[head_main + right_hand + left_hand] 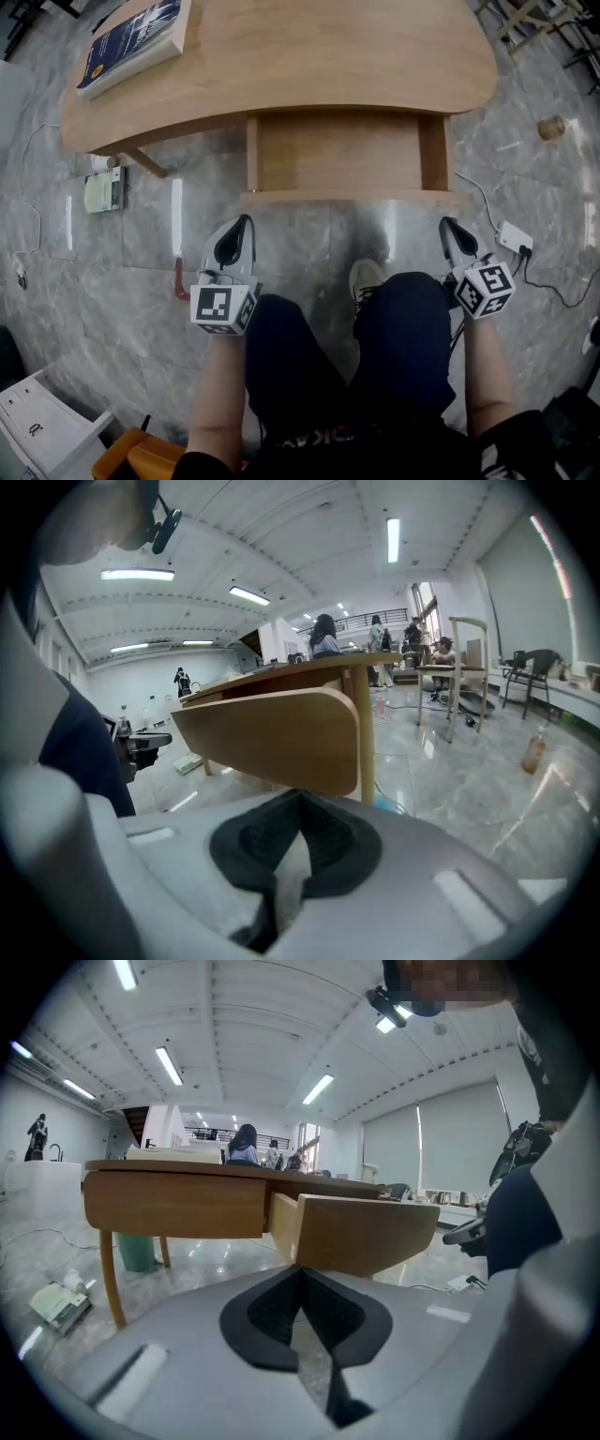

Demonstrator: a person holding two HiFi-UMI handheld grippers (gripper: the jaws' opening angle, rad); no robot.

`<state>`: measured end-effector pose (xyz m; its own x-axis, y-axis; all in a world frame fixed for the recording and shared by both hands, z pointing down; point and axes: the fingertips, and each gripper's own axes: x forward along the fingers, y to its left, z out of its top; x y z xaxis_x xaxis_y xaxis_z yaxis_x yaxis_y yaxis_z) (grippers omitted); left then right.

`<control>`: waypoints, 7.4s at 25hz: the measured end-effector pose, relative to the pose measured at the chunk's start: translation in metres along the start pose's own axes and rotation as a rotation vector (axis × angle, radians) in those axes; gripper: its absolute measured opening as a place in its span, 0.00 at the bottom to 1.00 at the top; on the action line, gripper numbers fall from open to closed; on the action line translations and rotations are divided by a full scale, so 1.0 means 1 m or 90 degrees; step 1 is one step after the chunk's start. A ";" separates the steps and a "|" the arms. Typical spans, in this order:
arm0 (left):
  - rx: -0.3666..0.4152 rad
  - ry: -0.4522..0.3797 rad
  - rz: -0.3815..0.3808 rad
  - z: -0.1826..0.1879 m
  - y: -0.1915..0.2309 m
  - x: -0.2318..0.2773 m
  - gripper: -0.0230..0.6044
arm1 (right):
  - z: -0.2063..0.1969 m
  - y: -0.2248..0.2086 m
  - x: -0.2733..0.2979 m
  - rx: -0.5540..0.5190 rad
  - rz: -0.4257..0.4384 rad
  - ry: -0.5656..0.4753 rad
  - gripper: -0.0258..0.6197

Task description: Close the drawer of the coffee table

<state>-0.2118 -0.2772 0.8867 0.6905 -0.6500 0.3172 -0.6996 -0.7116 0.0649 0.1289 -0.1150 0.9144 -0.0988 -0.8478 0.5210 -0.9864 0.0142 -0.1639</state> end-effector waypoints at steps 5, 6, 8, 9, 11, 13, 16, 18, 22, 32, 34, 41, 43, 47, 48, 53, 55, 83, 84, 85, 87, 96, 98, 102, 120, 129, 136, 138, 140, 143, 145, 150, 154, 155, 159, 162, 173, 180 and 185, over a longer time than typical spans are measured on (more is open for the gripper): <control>0.001 0.006 -0.005 -0.001 0.000 -0.005 0.04 | 0.010 -0.018 -0.007 0.040 -0.047 -0.042 0.04; -0.007 0.009 -0.006 0.000 -0.001 -0.005 0.04 | 0.012 -0.021 -0.011 0.040 -0.051 -0.043 0.05; -0.015 0.014 -0.006 0.002 -0.002 -0.006 0.04 | 0.015 -0.022 -0.014 0.034 -0.048 -0.042 0.27; -0.013 0.015 -0.007 0.003 -0.003 -0.007 0.08 | 0.016 -0.023 -0.014 0.028 -0.047 -0.041 0.28; -0.002 0.015 -0.008 0.004 -0.005 -0.006 0.23 | 0.018 -0.025 -0.011 0.016 -0.051 -0.046 0.33; 0.015 0.016 -0.006 0.003 -0.005 -0.004 0.24 | 0.020 -0.027 -0.009 0.012 -0.054 -0.057 0.37; 0.024 0.023 -0.009 0.003 -0.009 0.003 0.32 | 0.025 -0.029 -0.008 0.004 -0.049 -0.069 0.37; 0.028 0.023 -0.013 0.005 -0.011 0.011 0.33 | 0.029 -0.028 -0.004 -0.005 -0.045 -0.070 0.37; 0.026 0.019 -0.015 0.008 -0.009 0.024 0.33 | 0.034 -0.023 0.005 -0.024 -0.043 -0.067 0.37; 0.031 0.004 -0.024 0.016 -0.008 0.024 0.31 | 0.039 -0.019 0.009 -0.052 -0.058 -0.054 0.38; 0.034 -0.025 -0.026 0.028 -0.012 0.020 0.29 | 0.045 -0.019 0.005 -0.053 -0.060 -0.062 0.38; 0.043 -0.045 -0.018 0.044 -0.012 0.027 0.26 | 0.061 -0.025 0.009 -0.057 -0.069 -0.065 0.38; 0.046 -0.041 -0.013 0.046 -0.009 0.034 0.26 | 0.066 -0.029 0.015 -0.053 -0.073 -0.063 0.38; 0.040 -0.035 0.000 0.052 -0.003 0.050 0.26 | 0.076 -0.037 0.029 -0.045 -0.079 -0.061 0.38; 0.038 -0.036 0.004 0.054 -0.001 0.054 0.26 | 0.079 -0.039 0.032 -0.043 -0.079 -0.062 0.38; 0.030 -0.034 0.023 0.059 0.006 0.071 0.26 | 0.090 -0.048 0.048 -0.035 -0.089 -0.063 0.38; 0.026 -0.032 0.030 0.061 0.008 0.077 0.26 | 0.094 -0.051 0.053 -0.028 -0.097 -0.063 0.38; -0.028 -0.021 0.160 0.082 0.044 0.144 0.30 | 0.134 -0.083 0.111 0.061 -0.244 -0.116 0.36; -0.032 -0.023 0.166 0.082 0.044 0.145 0.31 | 0.135 -0.082 0.113 0.063 -0.246 -0.118 0.35; -0.035 -0.024 0.170 0.082 0.045 0.146 0.31 | 0.135 -0.081 0.114 0.064 -0.248 -0.120 0.34; -0.042 -0.025 0.176 0.082 0.046 0.147 0.31 | 0.137 -0.080 0.117 0.066 -0.250 -0.123 0.30; -0.040 -0.026 0.183 0.085 0.047 0.153 0.32 | 0.141 -0.081 0.122 0.076 -0.243 -0.144 0.25; -0.041 -0.023 0.182 0.085 0.047 0.154 0.32 | 0.140 -0.081 0.122 0.074 -0.243 -0.146 0.25; -0.037 -0.021 0.194 0.085 0.051 0.150 0.22 | 0.139 -0.082 0.122 0.071 -0.238 -0.146 0.25; -0.094 0.153 0.207 0.144 -0.001 0.067 0.04 | 0.197 -0.015 0.047 0.056 -0.146 0.049 0.04; -0.123 0.227 0.209 0.285 -0.062 -0.011 0.04 | 0.330 0.074 -0.034 0.049 -0.060 0.115 0.04; -0.146 0.219 0.196 0.391 -0.094 -0.063 0.04 | 0.427 0.118 -0.094 0.050 0.002 0.093 0.04; -0.137 0.207 0.191 0.420 -0.100 -0.076 0.04 | 0.449 0.129 -0.108 0.047 0.027 0.085 0.04; -0.134 0.194 0.185 0.447 -0.106 -0.089 0.04 | 0.471 0.141 -0.124 0.023 0.048 0.076 0.04; -0.137 0.177 0.163 0.483 -0.122 -0.121 0.04 | 0.496 0.169 -0.162 -0.010 0.074 0.063 0.04; -0.131 0.164 0.135 0.503 -0.134 -0.145 0.04 | 0.508 0.191 -0.188 -0.014 0.095 0.053 0.04; -0.100 0.144 0.062 0.531 -0.155 -0.207 0.04 | 0.523 0.251 -0.253 -0.041 0.130 0.027 0.04; -0.097 0.122 0.046 0.543 -0.157 -0.257 0.04 | 0.526 0.292 -0.300 -0.082 0.126 0.002 0.04; -0.093 0.118 0.043 0.545 -0.159 -0.269 0.04 | 0.525 0.301 -0.311 -0.085 0.126 -0.002 0.04; -0.088 0.109 0.028 0.543 -0.166 -0.321 0.04 | 0.514 0.341 -0.354 -0.098 0.121 -0.019 0.04; -0.089 0.106 0.014 0.536 -0.177 -0.355 0.04 | 0.500 0.366 -0.385 -0.104 0.120 -0.024 0.04; -0.085 0.106 -0.018 0.515 -0.226 -0.427 0.04 | 0.446 0.393 -0.467 -0.094 0.138 -0.005 0.04; -0.095 0.090 0.013 0.517 -0.264 -0.438 0.04 | 0.426 0.384 -0.497 -0.119 0.180 0.019 0.04; -0.110 0.098 0.014 0.509 -0.324 -0.435 0.04 | 0.410 0.351 -0.532 -0.136 0.202 0.018 0.04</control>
<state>-0.1918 0.1005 0.2463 0.6483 -0.6069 0.4597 -0.7440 -0.6332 0.2134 -0.1104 0.1238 0.2364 -0.4039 -0.7689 0.4957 -0.9112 0.3864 -0.1431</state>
